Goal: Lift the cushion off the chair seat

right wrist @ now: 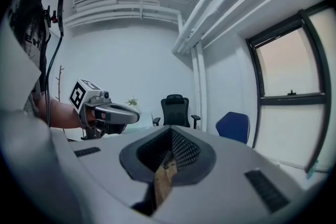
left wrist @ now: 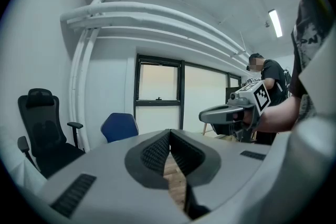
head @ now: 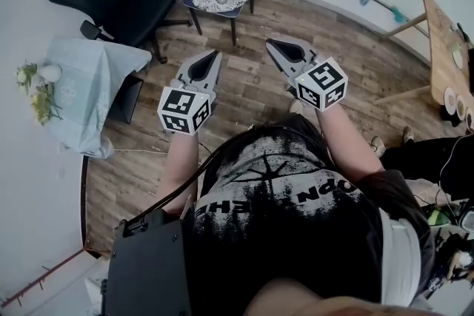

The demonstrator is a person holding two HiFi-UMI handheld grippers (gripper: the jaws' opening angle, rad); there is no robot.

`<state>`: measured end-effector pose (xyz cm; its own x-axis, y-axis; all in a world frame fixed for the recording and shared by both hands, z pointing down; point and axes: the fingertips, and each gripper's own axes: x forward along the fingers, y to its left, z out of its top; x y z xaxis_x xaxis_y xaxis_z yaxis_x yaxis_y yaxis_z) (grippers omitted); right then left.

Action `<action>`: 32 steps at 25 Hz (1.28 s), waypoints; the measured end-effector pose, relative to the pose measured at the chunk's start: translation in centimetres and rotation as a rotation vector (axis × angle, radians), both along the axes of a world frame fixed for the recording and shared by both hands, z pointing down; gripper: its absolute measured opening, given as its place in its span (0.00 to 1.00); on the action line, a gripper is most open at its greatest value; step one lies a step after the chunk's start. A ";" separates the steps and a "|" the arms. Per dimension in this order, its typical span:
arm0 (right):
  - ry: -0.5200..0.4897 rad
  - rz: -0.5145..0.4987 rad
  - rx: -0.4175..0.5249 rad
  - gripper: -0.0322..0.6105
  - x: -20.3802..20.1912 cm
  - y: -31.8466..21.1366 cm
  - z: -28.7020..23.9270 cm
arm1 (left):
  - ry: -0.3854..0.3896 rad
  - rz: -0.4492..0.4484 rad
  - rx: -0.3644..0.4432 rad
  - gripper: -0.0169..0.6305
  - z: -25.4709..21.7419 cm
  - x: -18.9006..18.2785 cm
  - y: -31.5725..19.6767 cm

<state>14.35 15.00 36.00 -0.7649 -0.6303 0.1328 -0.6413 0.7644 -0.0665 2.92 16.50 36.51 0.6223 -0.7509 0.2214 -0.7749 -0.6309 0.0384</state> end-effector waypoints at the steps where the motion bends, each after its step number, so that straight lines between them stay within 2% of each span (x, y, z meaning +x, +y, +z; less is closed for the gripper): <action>1: 0.003 -0.001 -0.004 0.08 -0.2 0.1 0.1 | -0.002 -0.001 -0.003 0.05 0.2 -0.2 0.1; 8: 0.000 0.006 -0.009 0.08 -0.2 -0.6 0.1 | 0.003 -0.005 -0.012 0.05 0.7 -0.4 -0.2; 17: -0.001 0.005 -0.021 0.08 0.3 -3.4 0.8 | 0.005 0.004 -0.032 0.05 1.7 0.5 -3.0; 32: 0.034 -0.077 -0.050 0.08 1.6 -14.9 0.9 | 0.017 -0.030 -0.064 0.05 3.3 3.4 -13.4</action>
<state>15.97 0.15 36.88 -0.8054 -0.5618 0.1890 -0.5833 0.8078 -0.0847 6.31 3.06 39.80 0.6039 -0.7539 0.2588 -0.7923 -0.6034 0.0910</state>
